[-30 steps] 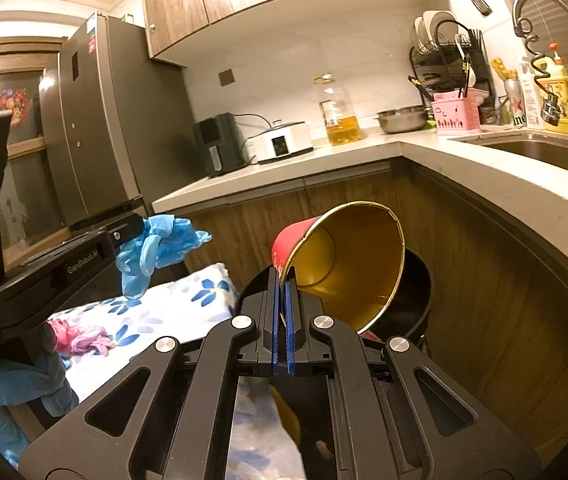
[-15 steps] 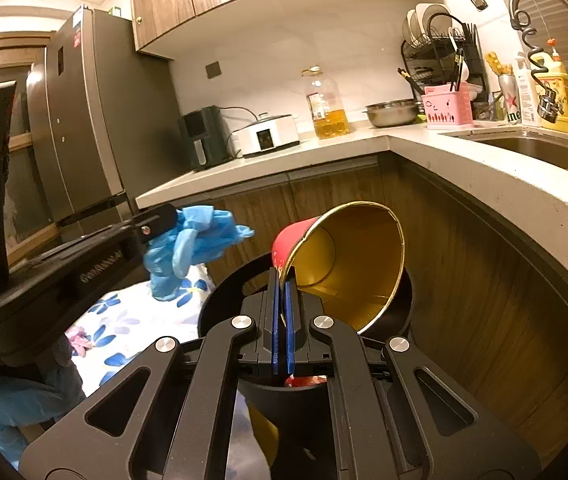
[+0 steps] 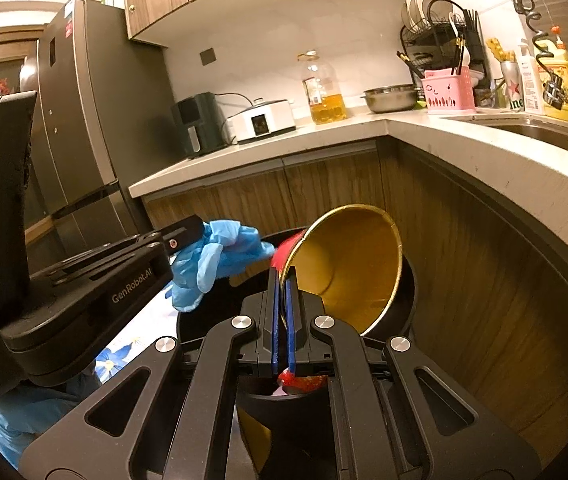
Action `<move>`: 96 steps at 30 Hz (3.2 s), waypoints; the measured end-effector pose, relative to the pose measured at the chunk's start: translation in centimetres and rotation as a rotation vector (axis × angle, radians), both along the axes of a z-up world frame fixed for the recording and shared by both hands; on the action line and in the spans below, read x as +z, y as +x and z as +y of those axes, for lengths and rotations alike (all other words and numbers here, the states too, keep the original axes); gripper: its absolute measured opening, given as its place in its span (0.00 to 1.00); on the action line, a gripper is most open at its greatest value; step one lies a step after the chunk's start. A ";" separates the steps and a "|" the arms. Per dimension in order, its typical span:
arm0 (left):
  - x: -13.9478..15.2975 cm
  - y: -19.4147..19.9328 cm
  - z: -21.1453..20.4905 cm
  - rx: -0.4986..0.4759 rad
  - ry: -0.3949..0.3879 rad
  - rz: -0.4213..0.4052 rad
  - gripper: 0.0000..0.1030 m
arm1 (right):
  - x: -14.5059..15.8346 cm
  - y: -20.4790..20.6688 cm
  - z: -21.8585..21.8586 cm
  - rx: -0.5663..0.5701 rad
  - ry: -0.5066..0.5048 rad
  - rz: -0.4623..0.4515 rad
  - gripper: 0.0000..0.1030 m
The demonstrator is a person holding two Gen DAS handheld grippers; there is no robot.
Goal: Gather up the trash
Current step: 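Carry the blue glove and red can over the black bin and open both grippers, then move both open tools back over the remaining bags on the sheet, then grasp the pink plastic bag with the left gripper while the right grasps the purple bag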
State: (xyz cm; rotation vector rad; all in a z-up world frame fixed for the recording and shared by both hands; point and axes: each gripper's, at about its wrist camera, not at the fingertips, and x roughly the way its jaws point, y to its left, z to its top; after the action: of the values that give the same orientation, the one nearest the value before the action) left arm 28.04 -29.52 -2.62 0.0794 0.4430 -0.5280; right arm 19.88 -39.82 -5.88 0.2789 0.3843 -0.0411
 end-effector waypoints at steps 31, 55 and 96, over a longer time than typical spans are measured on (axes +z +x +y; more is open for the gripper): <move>-0.9 -5.8 10.0 0.372 0.014 0.011 0.93 | 0.6 -5.8 3.2 -0.103 -0.078 0.026 0.69; -1.3 -12.2 21.7 0.575 0.007 0.016 0.93 | 0.6 -7.7 13.9 0.023 -0.129 -0.002 0.69; -6.6 -1.9 40.3 0.774 -0.050 0.194 0.22 | -3.4 3.8 33.6 0.367 -0.198 0.047 0.69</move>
State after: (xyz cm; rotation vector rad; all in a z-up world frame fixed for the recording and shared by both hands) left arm 26.10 10.82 -9.26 -0.1897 0.6058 0.2178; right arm 23.64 -6.26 -9.30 0.0092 0.4694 0.2736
